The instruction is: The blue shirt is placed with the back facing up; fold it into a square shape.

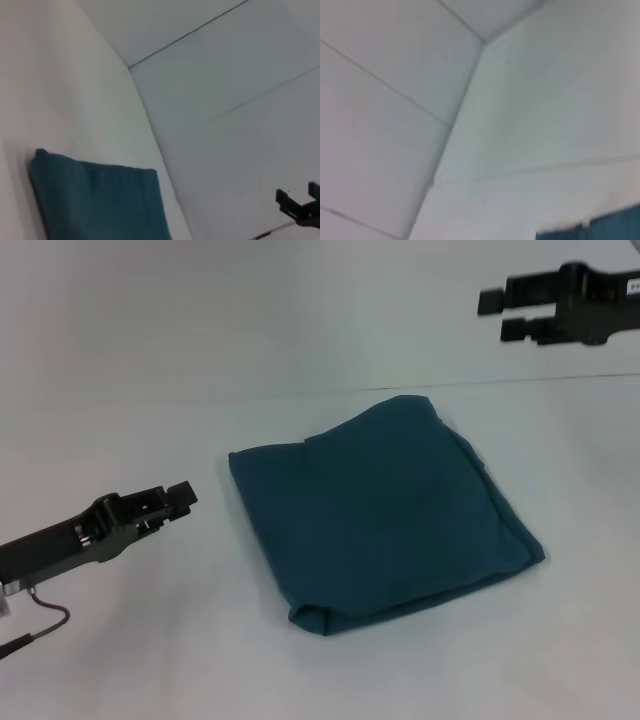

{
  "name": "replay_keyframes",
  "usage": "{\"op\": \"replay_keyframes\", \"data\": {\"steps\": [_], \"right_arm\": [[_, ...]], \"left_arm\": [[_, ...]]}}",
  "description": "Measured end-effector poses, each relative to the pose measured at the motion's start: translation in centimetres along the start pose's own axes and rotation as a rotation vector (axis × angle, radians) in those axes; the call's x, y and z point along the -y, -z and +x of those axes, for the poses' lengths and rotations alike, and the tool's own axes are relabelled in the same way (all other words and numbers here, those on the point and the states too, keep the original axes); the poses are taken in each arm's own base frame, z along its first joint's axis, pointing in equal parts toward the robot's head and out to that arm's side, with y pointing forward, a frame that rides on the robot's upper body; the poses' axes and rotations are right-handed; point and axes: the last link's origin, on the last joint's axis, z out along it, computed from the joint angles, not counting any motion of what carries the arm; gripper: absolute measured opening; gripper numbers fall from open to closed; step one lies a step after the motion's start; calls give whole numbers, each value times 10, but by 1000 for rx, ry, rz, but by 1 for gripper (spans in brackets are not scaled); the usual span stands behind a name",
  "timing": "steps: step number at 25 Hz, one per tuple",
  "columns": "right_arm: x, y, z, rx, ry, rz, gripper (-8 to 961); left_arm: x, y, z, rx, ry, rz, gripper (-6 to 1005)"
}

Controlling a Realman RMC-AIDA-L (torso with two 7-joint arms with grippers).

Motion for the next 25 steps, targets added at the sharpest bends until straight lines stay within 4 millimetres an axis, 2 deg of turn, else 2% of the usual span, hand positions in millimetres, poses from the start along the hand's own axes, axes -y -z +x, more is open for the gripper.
{"op": "replay_keyframes", "data": {"steps": [8,15,24,25], "right_arm": [[7,-3,3,-8,-10,9,846],[10,-5,10,-38,-1,15,870],[11,-7,13,-59,16,21,866],[11,-7,13,-62,17,21,866]], "left_arm": [[5,-6,-6,106,226,72,370],[6,-13,-19,189,266,100,430],[15,-42,-39,286,374,202,508],[15,-45,-40,292,381,217,543]]}}
